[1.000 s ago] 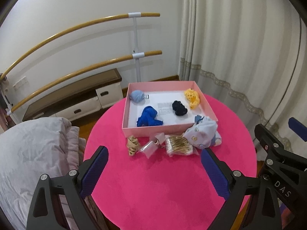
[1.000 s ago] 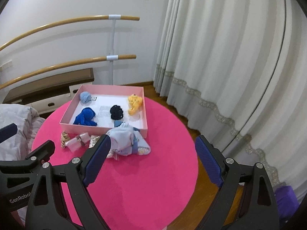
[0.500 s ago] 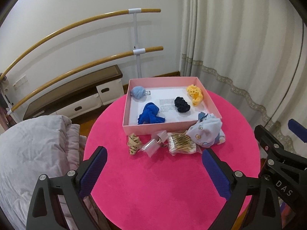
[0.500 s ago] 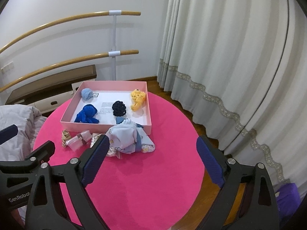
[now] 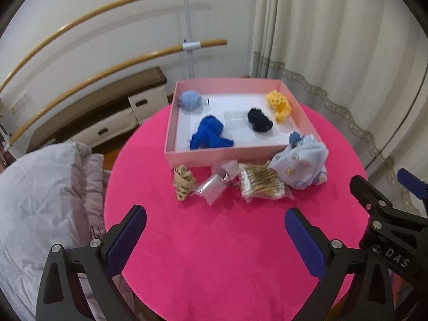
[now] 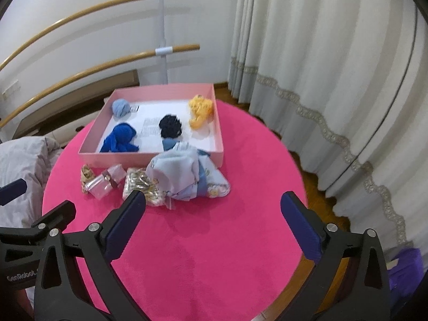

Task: Organize soft objects
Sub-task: 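Lower the right tool onto the light blue cloth bundle and close on it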

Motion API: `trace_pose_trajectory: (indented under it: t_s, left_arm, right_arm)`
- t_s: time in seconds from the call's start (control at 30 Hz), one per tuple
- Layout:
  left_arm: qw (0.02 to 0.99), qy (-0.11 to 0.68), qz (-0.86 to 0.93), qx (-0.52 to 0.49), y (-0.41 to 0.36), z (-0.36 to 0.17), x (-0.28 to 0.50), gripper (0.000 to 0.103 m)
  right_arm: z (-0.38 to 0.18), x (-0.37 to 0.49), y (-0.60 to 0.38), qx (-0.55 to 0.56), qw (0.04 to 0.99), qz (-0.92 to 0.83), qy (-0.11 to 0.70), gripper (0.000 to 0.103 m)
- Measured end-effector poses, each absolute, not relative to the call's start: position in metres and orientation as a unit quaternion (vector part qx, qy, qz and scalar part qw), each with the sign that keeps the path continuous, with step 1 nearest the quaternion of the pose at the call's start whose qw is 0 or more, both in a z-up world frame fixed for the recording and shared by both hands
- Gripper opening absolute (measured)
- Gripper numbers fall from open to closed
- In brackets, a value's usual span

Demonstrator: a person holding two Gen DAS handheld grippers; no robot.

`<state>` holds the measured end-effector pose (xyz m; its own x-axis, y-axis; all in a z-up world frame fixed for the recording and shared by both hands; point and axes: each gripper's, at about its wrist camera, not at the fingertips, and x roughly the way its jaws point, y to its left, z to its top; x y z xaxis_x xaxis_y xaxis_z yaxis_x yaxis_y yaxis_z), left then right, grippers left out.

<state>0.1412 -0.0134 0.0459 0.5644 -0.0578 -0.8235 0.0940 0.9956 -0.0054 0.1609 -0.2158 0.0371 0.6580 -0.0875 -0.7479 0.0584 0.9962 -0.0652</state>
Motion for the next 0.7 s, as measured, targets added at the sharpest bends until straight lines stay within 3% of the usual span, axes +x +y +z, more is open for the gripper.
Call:
trace_pose_trajectory:
  t_s: [0.7]
  left_arm:
    - [0.844, 0.535, -0.027, -0.032, 0.037, -0.023, 0.221, 0.103]
  right_arm:
    - [-0.041, 0.251, -0.195, -0.016, 0.869, -0.022, 0.494, 0.101]
